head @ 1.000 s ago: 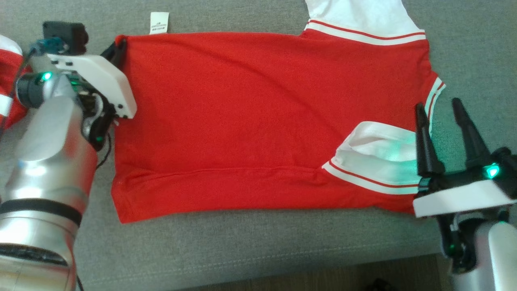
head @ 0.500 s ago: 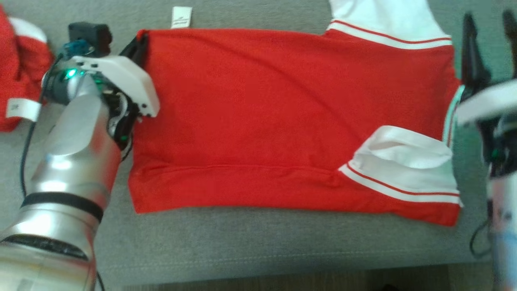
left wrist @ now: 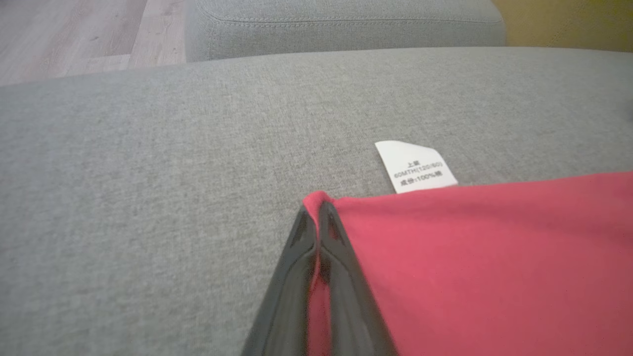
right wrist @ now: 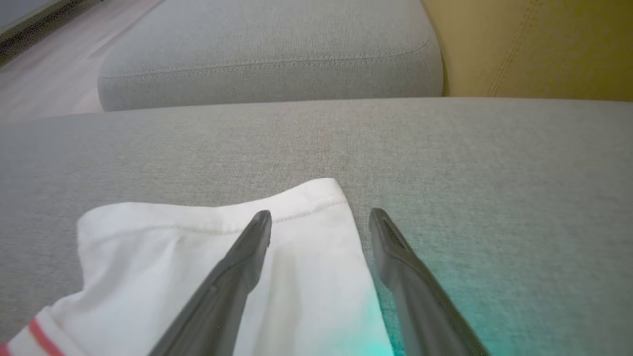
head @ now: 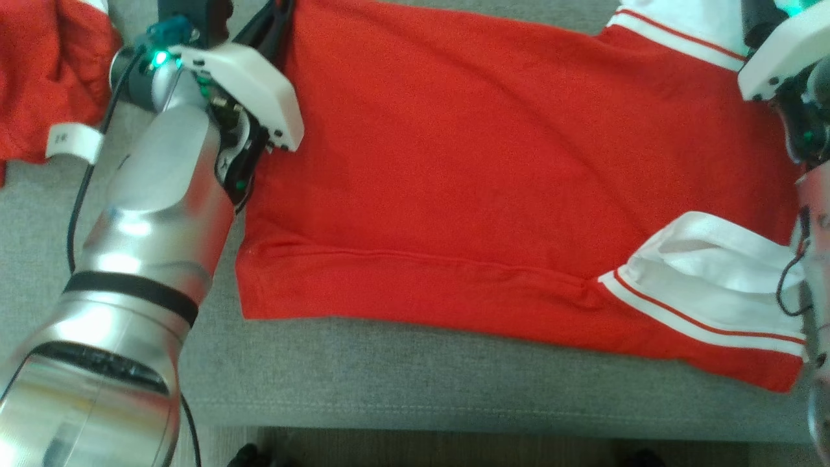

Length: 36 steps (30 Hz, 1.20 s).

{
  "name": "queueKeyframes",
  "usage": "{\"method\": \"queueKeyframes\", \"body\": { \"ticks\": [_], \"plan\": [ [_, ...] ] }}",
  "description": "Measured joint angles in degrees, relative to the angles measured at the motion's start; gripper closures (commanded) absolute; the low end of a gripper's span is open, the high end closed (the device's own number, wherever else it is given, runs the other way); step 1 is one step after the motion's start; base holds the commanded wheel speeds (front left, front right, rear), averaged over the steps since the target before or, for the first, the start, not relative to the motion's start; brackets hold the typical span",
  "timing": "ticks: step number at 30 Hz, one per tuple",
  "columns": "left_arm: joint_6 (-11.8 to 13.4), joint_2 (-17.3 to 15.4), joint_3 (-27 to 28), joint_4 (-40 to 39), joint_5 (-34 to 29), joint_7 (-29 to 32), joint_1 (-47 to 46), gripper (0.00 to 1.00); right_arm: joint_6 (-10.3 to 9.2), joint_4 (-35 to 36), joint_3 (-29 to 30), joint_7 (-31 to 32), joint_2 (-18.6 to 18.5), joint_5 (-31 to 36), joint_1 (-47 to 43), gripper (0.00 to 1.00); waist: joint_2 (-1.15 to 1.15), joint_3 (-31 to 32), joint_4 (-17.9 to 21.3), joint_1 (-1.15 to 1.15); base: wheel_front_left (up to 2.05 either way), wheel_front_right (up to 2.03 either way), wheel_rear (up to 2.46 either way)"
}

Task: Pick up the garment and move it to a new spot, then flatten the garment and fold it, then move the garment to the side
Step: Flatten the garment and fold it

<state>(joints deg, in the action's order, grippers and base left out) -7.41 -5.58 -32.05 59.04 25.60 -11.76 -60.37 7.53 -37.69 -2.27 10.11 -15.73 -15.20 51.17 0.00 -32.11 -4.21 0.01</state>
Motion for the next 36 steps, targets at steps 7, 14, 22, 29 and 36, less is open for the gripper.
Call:
{"method": "queueKeyframes", "body": {
  "ticks": [7, 14, 22, 29, 36],
  "plan": [
    [-0.19, 0.23, -0.85, -0.55, 0.27, -1.03, -1.8, 1.0, 0.0, -6.78, -1.7, 0.25, -1.76, 0.08, 5.98, 0.0, 0.0, -1.98, -0.99, -0.01, 0.0, 0.0, 0.0],
    [-0.19, 0.13, -1.09, -0.54, 1.26, -1.93, -2.43, 1.0, 0.0, -9.54, -5.89, 1.09, -2.7, -1.85, 9.25, 1.0, 0.0, -2.31, -1.03, -0.01, 0.0, 0.0, 0.0],
    [-0.18, -0.96, -1.15, -0.94, 1.78, -2.05, -1.05, 1.0, 0.0, -6.01, -10.39, -0.67, -4.9, -6.73, 8.05, 1.0, 0.0, -0.66, -0.33, -0.01, 0.0, 0.0, 0.0],
    [0.33, -2.88, -0.32, -4.48, 2.37, -2.53, 1.65, 1.0, 0.0, 0.88, -12.17, -3.59, -7.84, -11.28, 4.11, 1.0, 0.0, 1.84, 0.43, 0.0, 0.0, 0.0, 0.0],
    [0.93, -4.78, 1.41, -10.93, 2.83, -2.53, 5.86, 1.0, 0.0, 9.24, -12.61, -5.15, -10.67, -15.23, -1.53, 1.0, 0.0, 4.51, 0.75, -0.01, 0.0, 0.0, 0.0]
  ]
}}
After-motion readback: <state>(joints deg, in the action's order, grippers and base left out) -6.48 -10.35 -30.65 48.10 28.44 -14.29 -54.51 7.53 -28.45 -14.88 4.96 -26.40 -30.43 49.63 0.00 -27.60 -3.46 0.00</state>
